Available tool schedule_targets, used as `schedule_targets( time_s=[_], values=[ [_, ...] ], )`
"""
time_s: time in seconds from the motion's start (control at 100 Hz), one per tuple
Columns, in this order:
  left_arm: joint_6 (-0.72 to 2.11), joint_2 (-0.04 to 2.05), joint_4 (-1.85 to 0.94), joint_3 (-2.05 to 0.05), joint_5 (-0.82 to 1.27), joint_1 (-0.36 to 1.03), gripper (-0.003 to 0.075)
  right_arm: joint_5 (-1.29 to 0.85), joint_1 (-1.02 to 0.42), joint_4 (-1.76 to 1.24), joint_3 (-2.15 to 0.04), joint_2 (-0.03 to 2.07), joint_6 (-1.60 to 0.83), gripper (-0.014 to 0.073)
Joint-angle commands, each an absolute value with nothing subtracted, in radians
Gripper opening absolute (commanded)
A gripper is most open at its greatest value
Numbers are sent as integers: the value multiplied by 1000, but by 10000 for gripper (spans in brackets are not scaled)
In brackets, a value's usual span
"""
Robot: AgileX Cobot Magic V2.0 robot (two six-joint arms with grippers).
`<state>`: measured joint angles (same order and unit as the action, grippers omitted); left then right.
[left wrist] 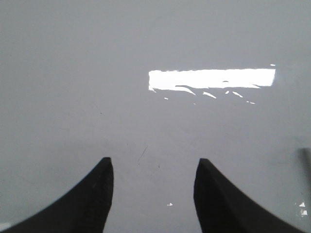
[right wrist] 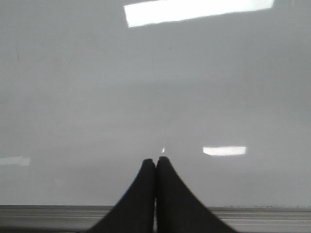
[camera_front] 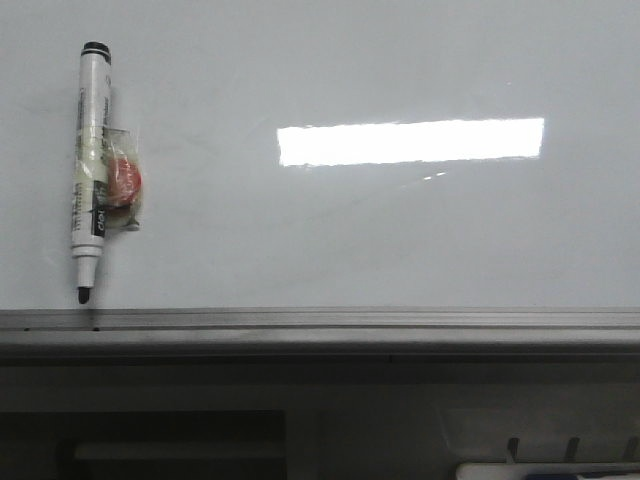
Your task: Write number 3 on whiteboard
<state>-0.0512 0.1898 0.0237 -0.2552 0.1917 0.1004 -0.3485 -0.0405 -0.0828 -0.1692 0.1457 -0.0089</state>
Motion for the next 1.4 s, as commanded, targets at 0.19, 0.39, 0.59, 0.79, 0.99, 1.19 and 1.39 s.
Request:
schedule_targets(
  time_s=[0.19,0.39,0.59,0.79,0.99,1.19,1.39],
  values=[
    [-53,207,8,-290,151,264,358,-274,-35,-87,-209,168,-14,-61],
    [-53,207,0,-290,149,413,358,-274,-35,-87,-209,168,-14,-61],
    [-53,235,-67,-290,149,479,360,-274,-35,-87,-209,168,-14,-61],
    [-53,387,-102,-310,135,494,372,-274,-35,-87,-209,168,-14,-61],
    [-53,499,-154,-356,110,494,462,-274,-35,-87,-209,168,-14,-61],
    [-53,575,-200,-356,59,562,514,-274,-35,-87,-209,168,-14,-61],
    [-53,680,-198,-356,-54,721,514,-274,-35,-87,-209,168,-14,-61]
  ],
)
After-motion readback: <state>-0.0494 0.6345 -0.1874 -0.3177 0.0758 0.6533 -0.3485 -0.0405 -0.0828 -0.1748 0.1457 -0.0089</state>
